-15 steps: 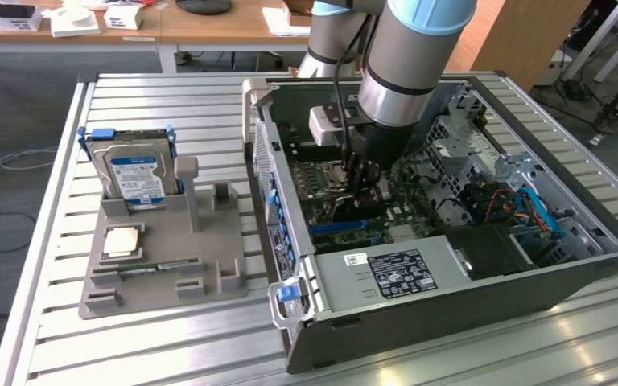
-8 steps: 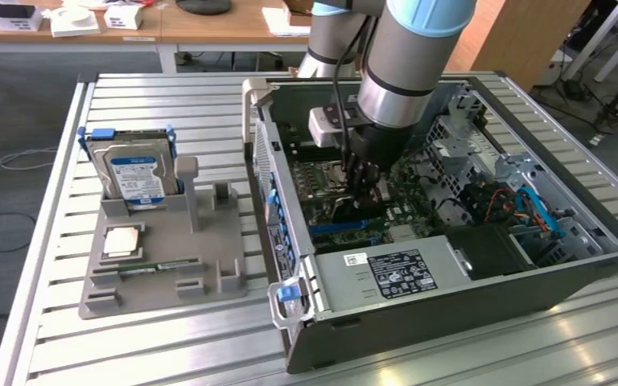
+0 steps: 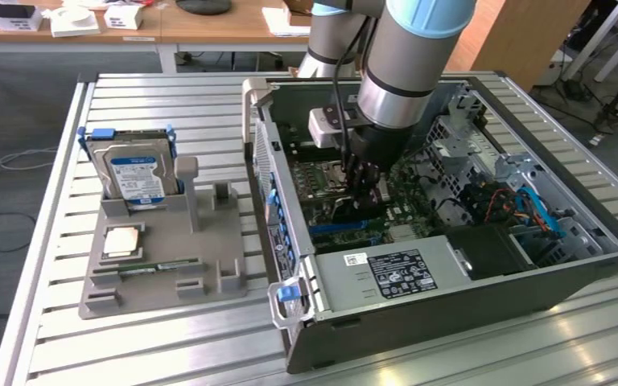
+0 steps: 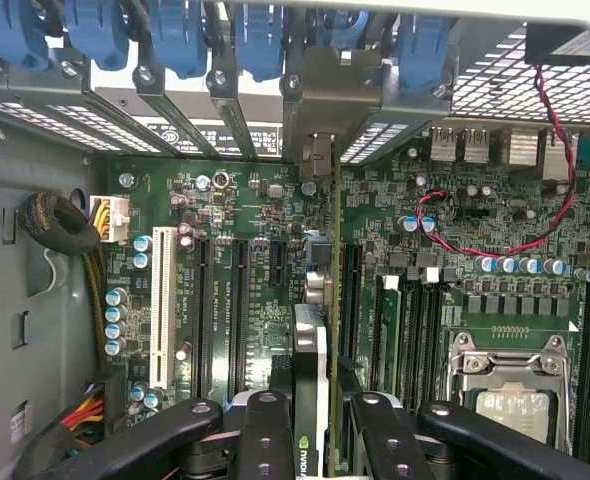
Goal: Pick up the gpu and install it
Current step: 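Insert the gpu into the slot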
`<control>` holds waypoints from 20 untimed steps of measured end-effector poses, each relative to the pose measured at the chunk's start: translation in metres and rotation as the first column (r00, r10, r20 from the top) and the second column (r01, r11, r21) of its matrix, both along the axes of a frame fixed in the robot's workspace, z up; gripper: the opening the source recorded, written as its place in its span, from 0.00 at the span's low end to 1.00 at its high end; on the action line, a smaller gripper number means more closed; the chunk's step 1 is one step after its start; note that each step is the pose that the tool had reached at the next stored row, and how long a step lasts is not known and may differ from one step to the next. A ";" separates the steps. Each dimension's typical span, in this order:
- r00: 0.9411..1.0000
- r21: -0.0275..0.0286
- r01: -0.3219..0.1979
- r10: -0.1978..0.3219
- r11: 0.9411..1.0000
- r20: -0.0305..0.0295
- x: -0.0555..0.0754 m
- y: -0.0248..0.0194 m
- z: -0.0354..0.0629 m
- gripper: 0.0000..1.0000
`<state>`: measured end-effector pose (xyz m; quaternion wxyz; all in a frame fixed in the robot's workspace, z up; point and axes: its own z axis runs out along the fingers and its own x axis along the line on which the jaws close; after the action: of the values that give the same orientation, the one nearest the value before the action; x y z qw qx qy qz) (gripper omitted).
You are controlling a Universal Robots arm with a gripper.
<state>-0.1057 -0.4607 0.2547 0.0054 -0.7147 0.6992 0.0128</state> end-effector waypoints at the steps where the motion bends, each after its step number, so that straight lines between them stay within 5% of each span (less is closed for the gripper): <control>1: 1.000 0.000 0.000 0.000 1.000 0.000 0.000 0.0000 -0.0001 0.27; 20: 1.000 0.001 0.000 0.000 1.000 0.000 0.000 0.0000 0.0001 0.27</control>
<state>-0.1057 -0.4607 0.2547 0.0057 -0.7147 0.6992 0.0129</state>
